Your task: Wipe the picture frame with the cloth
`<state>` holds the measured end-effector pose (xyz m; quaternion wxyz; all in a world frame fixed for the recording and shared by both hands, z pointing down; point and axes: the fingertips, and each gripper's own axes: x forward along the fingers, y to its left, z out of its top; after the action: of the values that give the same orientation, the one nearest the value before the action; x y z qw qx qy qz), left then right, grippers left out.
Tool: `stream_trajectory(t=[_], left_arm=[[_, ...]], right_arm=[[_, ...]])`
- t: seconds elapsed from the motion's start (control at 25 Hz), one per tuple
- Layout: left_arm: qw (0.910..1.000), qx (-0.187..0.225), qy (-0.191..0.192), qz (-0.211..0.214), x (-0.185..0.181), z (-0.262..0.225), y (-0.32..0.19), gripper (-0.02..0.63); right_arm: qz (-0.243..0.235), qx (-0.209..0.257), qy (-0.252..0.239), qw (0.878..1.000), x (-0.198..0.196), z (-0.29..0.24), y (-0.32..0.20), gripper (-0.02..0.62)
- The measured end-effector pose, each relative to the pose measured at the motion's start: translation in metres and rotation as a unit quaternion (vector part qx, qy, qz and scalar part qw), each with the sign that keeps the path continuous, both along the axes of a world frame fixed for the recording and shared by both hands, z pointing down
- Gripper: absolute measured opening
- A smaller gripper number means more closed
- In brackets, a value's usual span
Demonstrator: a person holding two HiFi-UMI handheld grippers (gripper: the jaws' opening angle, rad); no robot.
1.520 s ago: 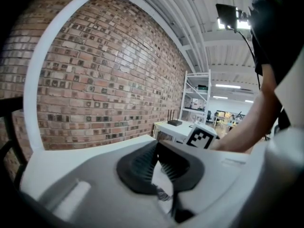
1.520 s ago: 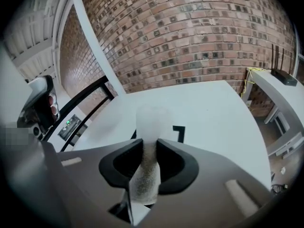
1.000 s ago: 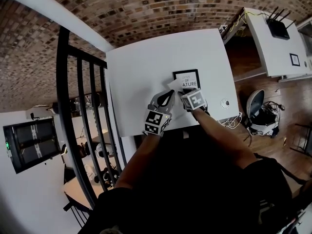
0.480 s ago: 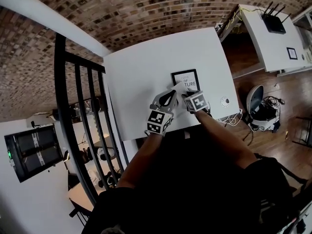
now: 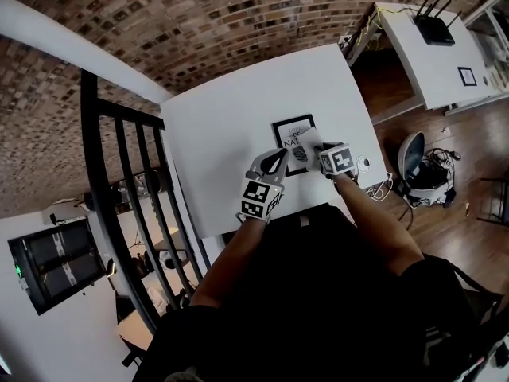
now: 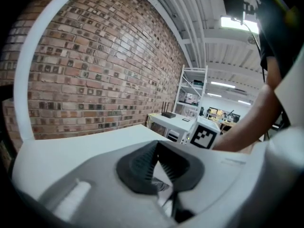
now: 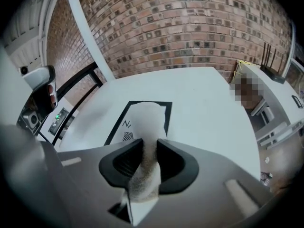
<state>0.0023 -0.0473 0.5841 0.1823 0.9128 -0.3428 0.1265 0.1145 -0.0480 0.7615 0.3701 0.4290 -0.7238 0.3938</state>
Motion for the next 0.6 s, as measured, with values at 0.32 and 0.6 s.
stream_trajectory(t=[0.32,0.6], left_arm=[[0.9999,-0.007,0.004,0.006,-0.002,0.005,-0.008,0.002],[0.9999,-0.01,0.0,0.012,-0.007,0.009,-0.013,0.002]], right_arm=[[0.026,0.012,0.037,0.999,0.029,-0.006,-0.008,0.092],[0.016,0.0,-0.024,1.0,-0.029,-0.031,0.001,0.092]])
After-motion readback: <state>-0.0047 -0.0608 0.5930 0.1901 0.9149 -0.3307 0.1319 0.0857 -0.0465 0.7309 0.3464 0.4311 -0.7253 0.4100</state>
